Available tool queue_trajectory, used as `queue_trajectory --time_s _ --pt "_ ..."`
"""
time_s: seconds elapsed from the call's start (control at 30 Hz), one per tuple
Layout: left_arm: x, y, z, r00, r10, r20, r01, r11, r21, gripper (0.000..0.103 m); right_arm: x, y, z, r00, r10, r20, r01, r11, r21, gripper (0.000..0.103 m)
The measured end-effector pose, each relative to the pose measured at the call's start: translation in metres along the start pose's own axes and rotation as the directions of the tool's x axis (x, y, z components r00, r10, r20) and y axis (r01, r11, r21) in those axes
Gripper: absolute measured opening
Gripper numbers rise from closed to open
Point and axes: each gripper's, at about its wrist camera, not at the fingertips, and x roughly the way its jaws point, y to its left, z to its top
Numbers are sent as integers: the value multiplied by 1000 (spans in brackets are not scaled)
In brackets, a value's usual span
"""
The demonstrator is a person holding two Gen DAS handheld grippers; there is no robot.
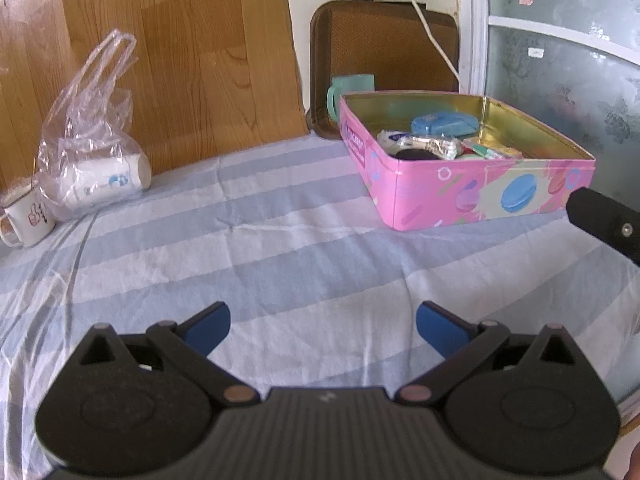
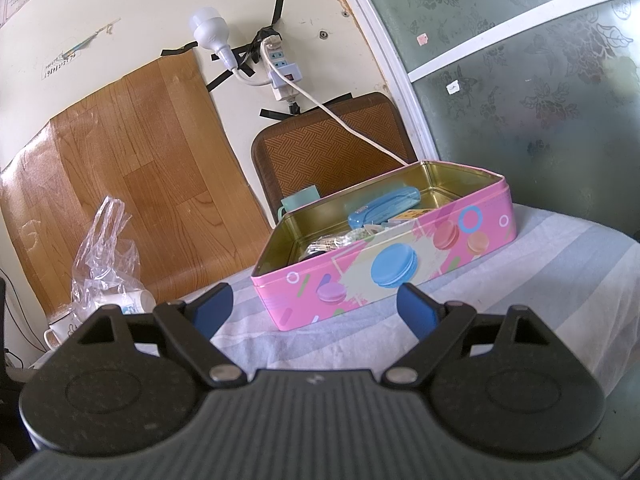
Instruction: Organize soft objects
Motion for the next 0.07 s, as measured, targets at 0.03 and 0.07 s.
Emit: queue_trajectory --time_s 0.03,0.07 --pt "-1 0 0 1000 -1 3 1 1000 0 103 0 0 0 1000 0 0 0 1000 0 91" --pt "-1 0 1 1000 -5 5 5 1000 1 103 0 -1 -1 1000 1 0 -1 1000 -1 91"
